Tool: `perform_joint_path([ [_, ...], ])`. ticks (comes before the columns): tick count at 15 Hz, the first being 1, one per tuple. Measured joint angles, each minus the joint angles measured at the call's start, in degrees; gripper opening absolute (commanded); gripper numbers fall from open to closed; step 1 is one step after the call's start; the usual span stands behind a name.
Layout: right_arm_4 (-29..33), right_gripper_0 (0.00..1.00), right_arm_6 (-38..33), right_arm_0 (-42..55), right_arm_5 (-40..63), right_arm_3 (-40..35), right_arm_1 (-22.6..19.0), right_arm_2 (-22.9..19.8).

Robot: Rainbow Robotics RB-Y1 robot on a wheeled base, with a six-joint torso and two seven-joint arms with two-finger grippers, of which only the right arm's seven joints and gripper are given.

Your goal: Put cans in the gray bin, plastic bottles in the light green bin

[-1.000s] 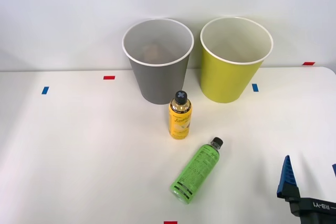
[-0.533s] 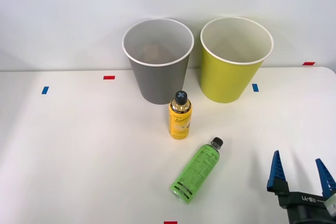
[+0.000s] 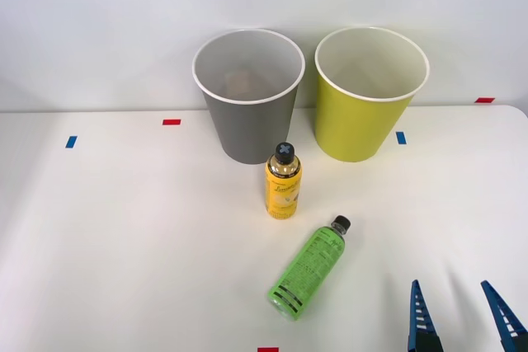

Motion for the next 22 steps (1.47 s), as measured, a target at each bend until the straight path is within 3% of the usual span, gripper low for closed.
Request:
perform_joint_path([
  [2,-0.9,1.0,3.6,2.2,-0.4,0.0,1.0,0.6],
  [10,-0.8,1.0,5.0,6.4,-0.4,0.0,1.5,5.0],
  [22,-0.8,1.0,5.3,6.6,-0.4,0.0,1.6,5.4],
])
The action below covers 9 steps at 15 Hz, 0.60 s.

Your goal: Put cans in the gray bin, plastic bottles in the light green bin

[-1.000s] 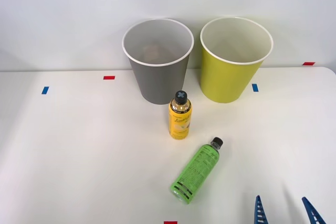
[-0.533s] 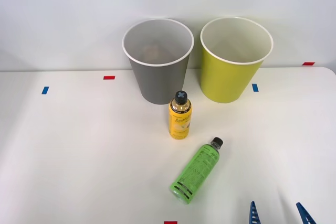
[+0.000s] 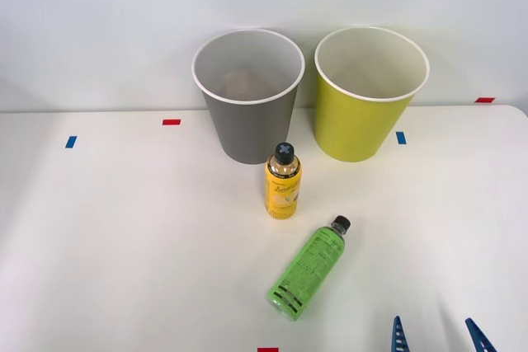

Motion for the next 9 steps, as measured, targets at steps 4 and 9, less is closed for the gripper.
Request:
perform_joint_path([
  [4,0.0,1.0,0.0,0.0,0.0,0.0,0.0,0.0],
  [9,0.0,1.0,0.0,0.0,0.0,0.0,0.0,0.0],
])
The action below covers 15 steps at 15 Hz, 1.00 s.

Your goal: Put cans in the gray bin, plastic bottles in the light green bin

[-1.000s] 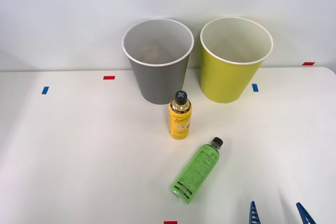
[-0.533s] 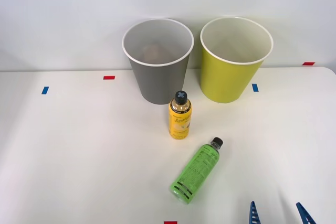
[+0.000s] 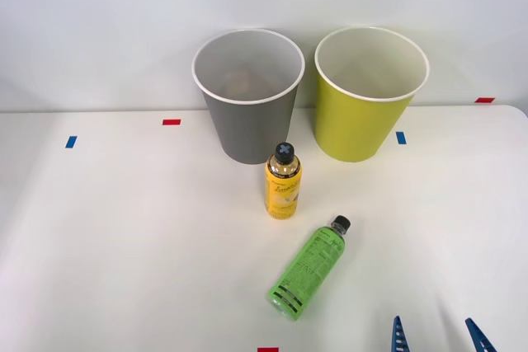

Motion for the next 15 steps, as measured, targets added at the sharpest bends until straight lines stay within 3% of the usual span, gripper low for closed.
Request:
perform_joint_path([
  [15,0.0,1.0,0.0,0.0,0.0,0.0,0.0,0.0],
])
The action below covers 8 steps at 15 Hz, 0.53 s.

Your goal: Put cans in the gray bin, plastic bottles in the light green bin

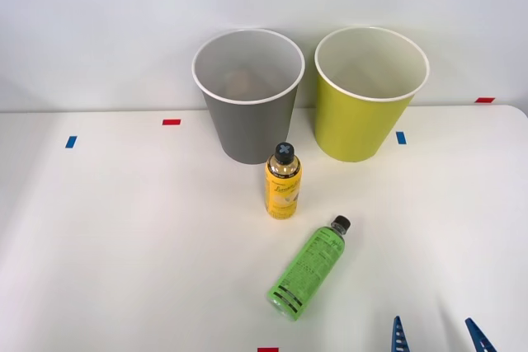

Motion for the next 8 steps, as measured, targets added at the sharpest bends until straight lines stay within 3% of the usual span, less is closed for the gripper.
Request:
perform_joint_path([
  [8,0.0,1.0,0.0,0.0,0.0,0.0,0.0,0.0],
])
